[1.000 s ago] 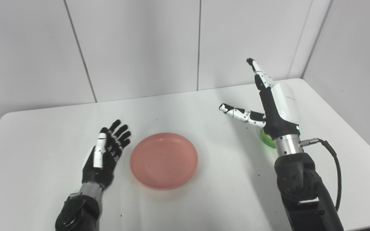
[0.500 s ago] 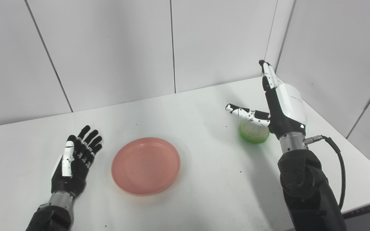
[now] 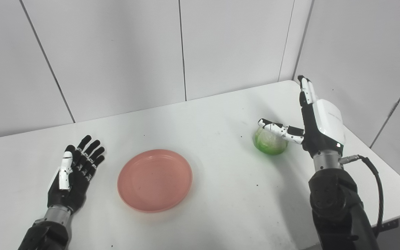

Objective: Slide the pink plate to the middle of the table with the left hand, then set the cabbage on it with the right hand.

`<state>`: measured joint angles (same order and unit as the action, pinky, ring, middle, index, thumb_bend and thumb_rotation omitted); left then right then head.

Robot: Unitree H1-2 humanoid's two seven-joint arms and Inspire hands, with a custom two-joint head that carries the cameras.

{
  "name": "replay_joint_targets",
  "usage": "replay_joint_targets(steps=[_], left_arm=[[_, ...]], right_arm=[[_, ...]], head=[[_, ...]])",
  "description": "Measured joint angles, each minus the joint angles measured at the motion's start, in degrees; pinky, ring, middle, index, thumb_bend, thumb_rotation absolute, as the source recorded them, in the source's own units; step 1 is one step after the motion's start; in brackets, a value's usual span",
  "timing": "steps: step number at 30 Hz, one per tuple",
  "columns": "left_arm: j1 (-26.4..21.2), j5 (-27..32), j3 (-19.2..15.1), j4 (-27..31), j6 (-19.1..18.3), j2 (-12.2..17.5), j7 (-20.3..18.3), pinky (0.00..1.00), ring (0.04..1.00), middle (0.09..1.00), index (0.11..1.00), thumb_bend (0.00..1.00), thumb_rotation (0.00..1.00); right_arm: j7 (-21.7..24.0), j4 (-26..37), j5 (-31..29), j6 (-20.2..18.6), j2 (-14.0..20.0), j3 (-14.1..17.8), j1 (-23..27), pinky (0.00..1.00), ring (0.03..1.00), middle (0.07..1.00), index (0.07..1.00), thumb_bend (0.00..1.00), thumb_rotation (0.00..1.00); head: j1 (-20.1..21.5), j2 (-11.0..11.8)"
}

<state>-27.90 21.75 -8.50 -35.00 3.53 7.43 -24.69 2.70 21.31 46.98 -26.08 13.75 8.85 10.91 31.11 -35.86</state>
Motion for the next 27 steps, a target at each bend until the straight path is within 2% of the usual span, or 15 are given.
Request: replay_joint_targets(steps=[7, 13, 19, 27], left_arm=[[-0.45, 0.45, -0.46, -0.93, 0.04, 0.49, -0.54, 0.91, 0.890, 0.903, 0.902, 0.50, 1.00], [-0.51, 0.65, -0.58, -1.34, 0.16, 1.29, -1.07, 0.92, 0.888, 0.901, 0.899, 0.49, 1.00], [-0.54, 0.68, -0.83, -1.39, 0.02, 1.35, -1.20, 0.92, 0.887, 0.896, 0.891, 0.49, 1.00], [-0.42, 0.69, -1.36, -0.97, -0.53, 1.34, -1.13, 0.92, 0.889, 0.902, 0.897, 0.49, 1.00]], right_arm=[[-3.56, -5.01, -2.61, 0.02, -0.28, -0.01, 0.16, 0.75, 0.928, 1.000, 1.000, 1.00, 0.64], [-5.93, -9.65, -7.21, 0.08, -0.17, 0.76, 0.28, 0.77, 0.934, 1.000, 1.000, 1.00, 0.62], [-8.78, -15.08, -13.62, 2.74, 0.17, 2.05, 1.05, 0.78, 0.934, 1.000, 1.000, 1.00, 0.63], [-10.88, -18.32, -16.27, 3.87, 0.45, 1.59, 1.59, 0.80, 0.939, 1.000, 1.000, 1.00, 0.60]], head=[[0.97, -0.35], [1.50, -0.70], [1.50, -0.97], [2.29, -1.14]])
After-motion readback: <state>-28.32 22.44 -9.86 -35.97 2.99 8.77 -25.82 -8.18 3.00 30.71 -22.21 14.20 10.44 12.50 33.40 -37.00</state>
